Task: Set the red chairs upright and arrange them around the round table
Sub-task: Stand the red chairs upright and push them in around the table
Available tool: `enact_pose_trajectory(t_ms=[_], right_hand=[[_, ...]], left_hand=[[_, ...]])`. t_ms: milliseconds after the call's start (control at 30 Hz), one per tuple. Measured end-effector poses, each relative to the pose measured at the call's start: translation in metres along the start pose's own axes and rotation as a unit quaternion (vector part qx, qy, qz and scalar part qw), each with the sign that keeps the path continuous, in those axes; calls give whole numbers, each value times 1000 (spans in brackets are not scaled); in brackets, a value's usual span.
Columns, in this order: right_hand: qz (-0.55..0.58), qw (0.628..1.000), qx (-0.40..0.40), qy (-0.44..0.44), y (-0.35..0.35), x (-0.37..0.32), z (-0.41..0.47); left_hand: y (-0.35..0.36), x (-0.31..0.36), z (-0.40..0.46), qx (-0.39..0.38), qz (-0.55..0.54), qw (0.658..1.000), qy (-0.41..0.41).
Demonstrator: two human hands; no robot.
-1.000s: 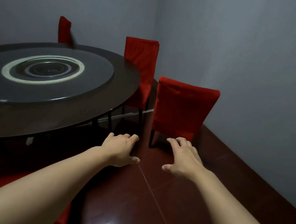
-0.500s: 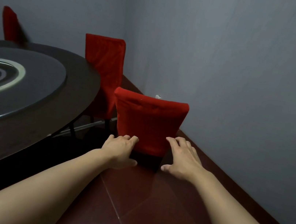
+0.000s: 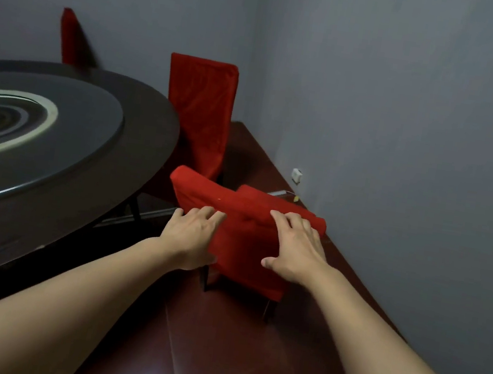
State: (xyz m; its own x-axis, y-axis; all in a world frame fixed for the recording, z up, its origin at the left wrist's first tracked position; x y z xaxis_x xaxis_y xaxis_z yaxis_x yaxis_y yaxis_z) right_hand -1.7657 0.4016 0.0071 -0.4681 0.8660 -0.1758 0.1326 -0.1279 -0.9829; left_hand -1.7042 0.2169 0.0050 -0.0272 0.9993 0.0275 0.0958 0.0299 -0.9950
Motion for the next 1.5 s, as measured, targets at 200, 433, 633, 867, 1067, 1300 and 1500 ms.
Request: enact_pose_trajectory(t_ms=[200, 433, 633, 867, 1067, 1300, 1500], right_hand=[[3, 1000, -19, -6, 19, 6, 72], [-17, 996, -79, 34, 46, 9, 135], [-94, 989, -101, 48, 65, 5, 167], [-93, 994, -54, 13, 63, 4, 163], [-89, 995, -42, -18, 71, 3, 144], [-87, 994, -40, -56, 78, 20, 110], [-76, 989, -42, -119, 74, 46, 73]], left_hand=[[1, -28, 81, 12, 59, 998, -17], [24, -69, 169, -57, 111, 991, 37], [54, -92, 199, -33, 116, 989, 90], [56, -90, 205, -4, 97, 992, 79], [59, -82, 187, -43, 130, 989, 54], [63, -46, 139, -62, 112, 992, -22], [72, -3, 95, -61, 103, 990, -68]])
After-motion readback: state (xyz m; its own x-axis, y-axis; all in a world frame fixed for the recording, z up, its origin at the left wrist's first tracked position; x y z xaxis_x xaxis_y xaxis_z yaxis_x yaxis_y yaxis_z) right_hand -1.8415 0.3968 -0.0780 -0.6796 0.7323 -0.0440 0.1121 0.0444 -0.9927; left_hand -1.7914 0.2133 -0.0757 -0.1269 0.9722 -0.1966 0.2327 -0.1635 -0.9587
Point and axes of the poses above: each hand's wrist, its own z-axis towards the middle knuckle, its own y-axis out of the palm, x = y × z, the point moved 2 cm from there along z, towards the middle knuckle, and after that the axes turned 1 degree about -z, right-handed, at the moved point
